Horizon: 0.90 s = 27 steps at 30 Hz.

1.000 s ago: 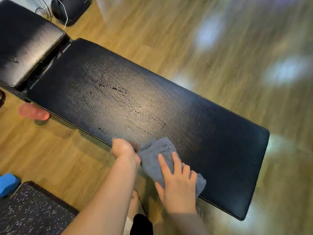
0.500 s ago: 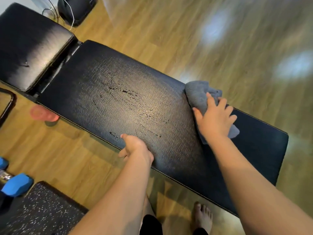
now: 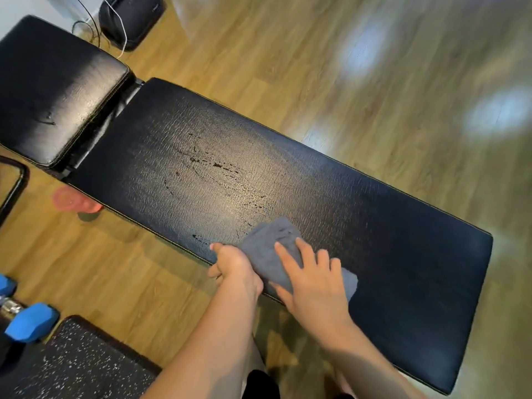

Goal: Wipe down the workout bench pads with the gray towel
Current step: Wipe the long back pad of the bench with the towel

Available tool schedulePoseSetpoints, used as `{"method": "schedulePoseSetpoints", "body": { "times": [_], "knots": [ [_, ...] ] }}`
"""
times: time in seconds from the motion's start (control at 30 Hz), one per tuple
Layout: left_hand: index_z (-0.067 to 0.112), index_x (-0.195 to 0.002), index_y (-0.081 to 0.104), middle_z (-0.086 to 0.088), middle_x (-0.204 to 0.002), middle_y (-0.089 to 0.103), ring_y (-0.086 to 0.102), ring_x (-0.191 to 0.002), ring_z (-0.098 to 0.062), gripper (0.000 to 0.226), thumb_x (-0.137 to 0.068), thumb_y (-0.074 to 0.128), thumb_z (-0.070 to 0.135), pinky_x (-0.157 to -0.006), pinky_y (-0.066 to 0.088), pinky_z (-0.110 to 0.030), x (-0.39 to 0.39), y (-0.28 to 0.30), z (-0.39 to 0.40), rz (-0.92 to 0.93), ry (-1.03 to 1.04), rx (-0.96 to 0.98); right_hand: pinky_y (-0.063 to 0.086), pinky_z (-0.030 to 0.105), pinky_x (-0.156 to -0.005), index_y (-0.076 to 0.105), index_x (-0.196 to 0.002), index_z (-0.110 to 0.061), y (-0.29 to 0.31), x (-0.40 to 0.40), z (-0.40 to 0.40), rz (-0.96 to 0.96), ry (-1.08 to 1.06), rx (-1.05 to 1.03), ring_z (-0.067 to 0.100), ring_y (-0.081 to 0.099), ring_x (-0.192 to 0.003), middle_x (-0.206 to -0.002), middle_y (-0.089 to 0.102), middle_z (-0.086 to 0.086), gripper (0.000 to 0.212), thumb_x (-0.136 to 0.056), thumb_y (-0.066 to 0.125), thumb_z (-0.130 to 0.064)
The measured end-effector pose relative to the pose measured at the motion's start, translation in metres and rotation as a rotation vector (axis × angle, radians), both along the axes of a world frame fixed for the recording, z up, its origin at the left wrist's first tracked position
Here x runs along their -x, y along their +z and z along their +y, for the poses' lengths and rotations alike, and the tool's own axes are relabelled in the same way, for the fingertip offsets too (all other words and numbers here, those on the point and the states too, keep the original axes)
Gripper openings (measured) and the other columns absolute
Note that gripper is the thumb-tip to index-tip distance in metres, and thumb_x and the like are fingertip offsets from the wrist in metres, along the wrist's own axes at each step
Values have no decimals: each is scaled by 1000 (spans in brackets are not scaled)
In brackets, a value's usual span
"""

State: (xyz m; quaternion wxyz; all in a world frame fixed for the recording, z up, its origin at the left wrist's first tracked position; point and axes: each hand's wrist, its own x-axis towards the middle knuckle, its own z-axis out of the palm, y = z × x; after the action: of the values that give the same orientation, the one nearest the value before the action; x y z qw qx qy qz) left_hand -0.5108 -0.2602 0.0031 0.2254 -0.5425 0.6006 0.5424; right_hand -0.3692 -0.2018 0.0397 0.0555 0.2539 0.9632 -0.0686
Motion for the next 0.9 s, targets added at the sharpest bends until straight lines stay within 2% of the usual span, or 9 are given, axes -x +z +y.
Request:
{"method": "schedulePoseSetpoints", "body": {
  "times": [0.07,0.2,0.33,0.5,0.57,0.63,0.77,0.83,0.9],
  "knots": [
    [12,-147,22,-15,-158,30,42,-136,-42,79,-89,36,64,-114,32,-59,0,1,1,-21,-15,48,40,44,-72,49,-141,-30,-2,14,32,13,-45,-21,35,51,-89,-134,56,14,66,-83,59,-61],
    [13,-154,14,-11,-163,21,34,-143,-37,79,-95,34,62,-119,25,-56,-1,0,0,-52,-31,40,40,53,-89,41,-146,-31,1,65,108,26,-381,0,41,47,-112,-140,45,16,69,-87,57,-62],
    [19,-150,19,-11,-161,24,36,-142,-35,79,-90,37,68,-118,27,-58,-5,5,-2,-35,-44,-21,37,55,-96,32,-149,-30,5,92,128,-26,-525,34,42,41,-121,-142,39,17,68,-92,52,-61],
    [26,-151,26,-7,-158,36,44,-137,-34,93,-75,39,77,-115,31,-61,-2,8,-10,1,-19,-179,38,47,-77,46,-142,-28,2,67,47,5,-335,-36,36,50,-98,-133,51,18,72,-79,66,-56],
    [19,-150,36,-3,-149,48,49,-132,-29,93,-80,33,80,-116,31,-58,1,20,-16,24,-12,-361,36,45,-73,48,-141,-28,3,50,4,-7,-236,-26,34,49,-91,-134,54,19,75,-74,69,-55],
    [19,-136,56,-5,-132,60,54,-124,-29,80,-92,20,76,-115,34,-55,16,26,-26,81,-24,-468,37,45,-74,48,-142,-28,3,33,-33,-47,-148,-7,32,48,-87,-136,55,20,81,-70,71,-55],
    [25,-131,57,0,-132,60,55,-125,-25,75,-91,20,76,-110,32,-43,75,33,-37,7,-94,-300,40,46,-74,51,-141,-30,1,19,-52,-65,-85,18,34,51,-85,-133,58,19,79,-71,70,-59],
    [26,-133,54,3,-125,59,55,-116,-25,68,-92,24,71,-100,28,-40,93,29,-39,-37,-100,-189,40,46,-73,52,-140,-30,1,23,-42,-29,-54,6,34,52,-85,-132,59,17,76,-74,68,-62],
    [26,-136,52,7,-130,62,58,-107,-26,68,-86,31,67,-92,30,-41,99,22,-39,-58,-101,-95,40,45,-71,52,-139,-29,1,33,-27,8,-35,-13,34,51,-85,-128,59,16,72,-77,66,-61]
  ]
}}
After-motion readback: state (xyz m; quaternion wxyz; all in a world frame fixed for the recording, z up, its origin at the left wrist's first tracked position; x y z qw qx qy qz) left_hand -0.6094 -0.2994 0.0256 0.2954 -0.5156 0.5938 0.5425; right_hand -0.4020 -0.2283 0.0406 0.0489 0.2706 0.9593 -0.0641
